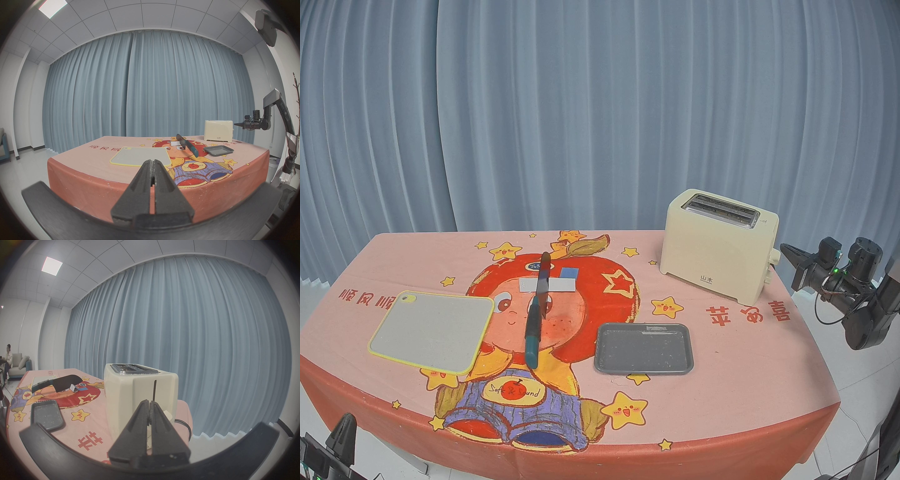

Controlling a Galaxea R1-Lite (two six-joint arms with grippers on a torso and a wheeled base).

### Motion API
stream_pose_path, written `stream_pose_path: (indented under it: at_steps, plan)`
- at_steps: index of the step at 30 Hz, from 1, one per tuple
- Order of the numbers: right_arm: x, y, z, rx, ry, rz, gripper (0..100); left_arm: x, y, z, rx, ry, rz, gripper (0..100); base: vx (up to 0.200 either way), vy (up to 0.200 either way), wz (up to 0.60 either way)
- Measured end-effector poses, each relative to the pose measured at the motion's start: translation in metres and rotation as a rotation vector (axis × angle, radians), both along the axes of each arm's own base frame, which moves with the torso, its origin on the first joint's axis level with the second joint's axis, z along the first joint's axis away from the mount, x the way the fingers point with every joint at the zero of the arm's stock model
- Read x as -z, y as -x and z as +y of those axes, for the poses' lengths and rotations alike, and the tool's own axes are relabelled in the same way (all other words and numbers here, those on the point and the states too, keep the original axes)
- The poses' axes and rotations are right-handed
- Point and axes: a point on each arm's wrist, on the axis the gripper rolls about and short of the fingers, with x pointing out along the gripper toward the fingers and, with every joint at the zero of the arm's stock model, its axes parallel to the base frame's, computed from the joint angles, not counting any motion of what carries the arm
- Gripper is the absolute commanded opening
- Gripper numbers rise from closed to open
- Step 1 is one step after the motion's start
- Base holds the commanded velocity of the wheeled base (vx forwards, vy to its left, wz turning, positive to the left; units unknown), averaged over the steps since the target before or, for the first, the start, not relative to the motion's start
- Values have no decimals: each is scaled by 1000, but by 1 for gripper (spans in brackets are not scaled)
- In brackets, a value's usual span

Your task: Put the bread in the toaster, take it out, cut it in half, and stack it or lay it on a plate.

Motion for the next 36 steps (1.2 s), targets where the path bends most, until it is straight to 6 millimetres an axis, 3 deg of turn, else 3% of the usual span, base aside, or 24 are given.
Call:
stream_pose_path:
  at_steps: [36]
  plan:
    - [-1, 2, 0, 0, 3, -1, 0, 0, 0, 0, 0, 0, 0, 0, 0, 0, 0]
